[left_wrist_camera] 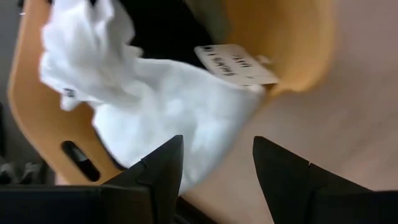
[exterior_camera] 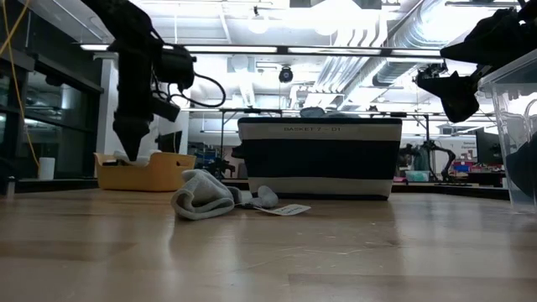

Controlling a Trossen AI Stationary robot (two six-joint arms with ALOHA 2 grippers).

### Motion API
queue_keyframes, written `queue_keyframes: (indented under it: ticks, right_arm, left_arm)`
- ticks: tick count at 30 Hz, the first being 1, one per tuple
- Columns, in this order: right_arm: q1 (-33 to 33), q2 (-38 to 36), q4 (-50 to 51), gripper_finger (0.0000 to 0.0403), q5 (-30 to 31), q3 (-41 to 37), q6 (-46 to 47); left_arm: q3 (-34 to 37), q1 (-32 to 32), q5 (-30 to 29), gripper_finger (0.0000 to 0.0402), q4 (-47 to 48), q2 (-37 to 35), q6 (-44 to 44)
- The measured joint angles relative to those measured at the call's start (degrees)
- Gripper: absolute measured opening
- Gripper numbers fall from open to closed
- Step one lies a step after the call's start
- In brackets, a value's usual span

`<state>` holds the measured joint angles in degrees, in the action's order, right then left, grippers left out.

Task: Pick & Place Cloths
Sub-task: Put the white sock into the yellow bin

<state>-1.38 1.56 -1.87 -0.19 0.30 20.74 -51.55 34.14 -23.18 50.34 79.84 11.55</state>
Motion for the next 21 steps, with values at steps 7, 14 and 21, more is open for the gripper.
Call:
queue_keyframes:
  ticks: [7, 14, 21]
  right_arm:
    - [-0.01, -0.01, 0.00, 0.0275, 0.00, 0.00, 0.01]
    - [0.00, -0.01, 0.00, 0.0275, 0.00, 0.01, 0.01]
    - [0.00, 0.00, -0.01, 0.0275, -0.02, 0.00, 0.00]
  left_arm:
    - [0.00, 0.01, -3.43, 0.0153, -1.54, 0.52, 0.24]
    - [0.00, 0.01, -1.58, 0.0032, -1.23, 0.52, 0.22]
    - [-0.16, 0.97, -1.20, 0.0003, -5.18, -0.58, -2.74]
